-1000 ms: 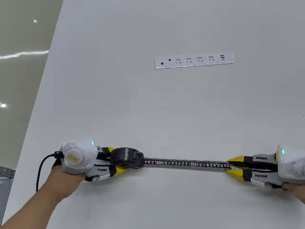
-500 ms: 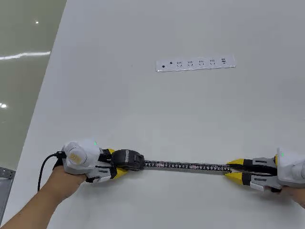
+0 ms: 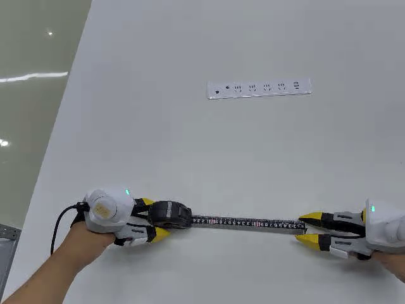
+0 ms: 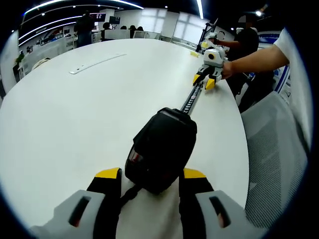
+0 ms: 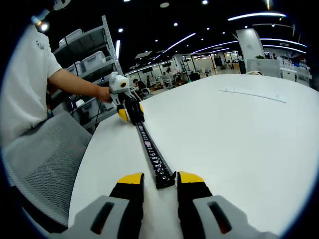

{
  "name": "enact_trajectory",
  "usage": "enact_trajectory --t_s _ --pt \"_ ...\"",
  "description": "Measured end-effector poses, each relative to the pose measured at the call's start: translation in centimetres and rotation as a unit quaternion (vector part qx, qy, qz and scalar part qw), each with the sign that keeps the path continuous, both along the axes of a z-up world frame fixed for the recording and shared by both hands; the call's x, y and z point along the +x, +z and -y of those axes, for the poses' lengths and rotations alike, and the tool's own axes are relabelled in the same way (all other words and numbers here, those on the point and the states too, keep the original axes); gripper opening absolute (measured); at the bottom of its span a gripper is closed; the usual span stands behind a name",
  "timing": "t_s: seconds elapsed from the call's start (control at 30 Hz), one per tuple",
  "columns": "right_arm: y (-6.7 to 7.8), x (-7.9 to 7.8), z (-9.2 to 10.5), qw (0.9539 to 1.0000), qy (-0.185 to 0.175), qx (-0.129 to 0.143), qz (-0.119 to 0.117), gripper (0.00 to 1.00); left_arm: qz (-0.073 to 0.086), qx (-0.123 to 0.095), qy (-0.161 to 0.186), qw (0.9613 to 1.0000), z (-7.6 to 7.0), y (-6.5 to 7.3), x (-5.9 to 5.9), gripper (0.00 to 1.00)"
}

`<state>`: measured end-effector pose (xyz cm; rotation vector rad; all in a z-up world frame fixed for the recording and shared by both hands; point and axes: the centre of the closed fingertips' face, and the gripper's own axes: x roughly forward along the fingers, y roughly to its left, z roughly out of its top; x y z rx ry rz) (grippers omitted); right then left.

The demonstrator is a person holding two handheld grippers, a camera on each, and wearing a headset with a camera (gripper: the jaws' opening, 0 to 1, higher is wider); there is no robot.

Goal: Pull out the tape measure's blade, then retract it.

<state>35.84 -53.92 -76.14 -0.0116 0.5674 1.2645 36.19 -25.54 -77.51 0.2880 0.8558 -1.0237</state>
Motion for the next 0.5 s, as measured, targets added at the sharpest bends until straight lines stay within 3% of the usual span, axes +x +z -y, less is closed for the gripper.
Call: enact_trajectory --t_s 0.27,0.37,0.5 --pt "0.53 -0.44 -0.21 1.0000 -0.004 -0.003 -0.009 0.28 -0.004 0.002 0.012 0.9999 -0.31 0.02 0.13 0.50" --pt "0.42 -0.19 0.07 0.9998 -0.013 -0.006 -0.010 0.31 -0.006 -0.008 0.017 0.9998 -0.17 0.33 0.10 0.54" --pt "0.86 -0.07 0.04 0.9997 -0.022 -0.002 -0.006 0.32 -0.004 -0.001 0.016 0.9999 -0.35 0.15 0.09 0.57"
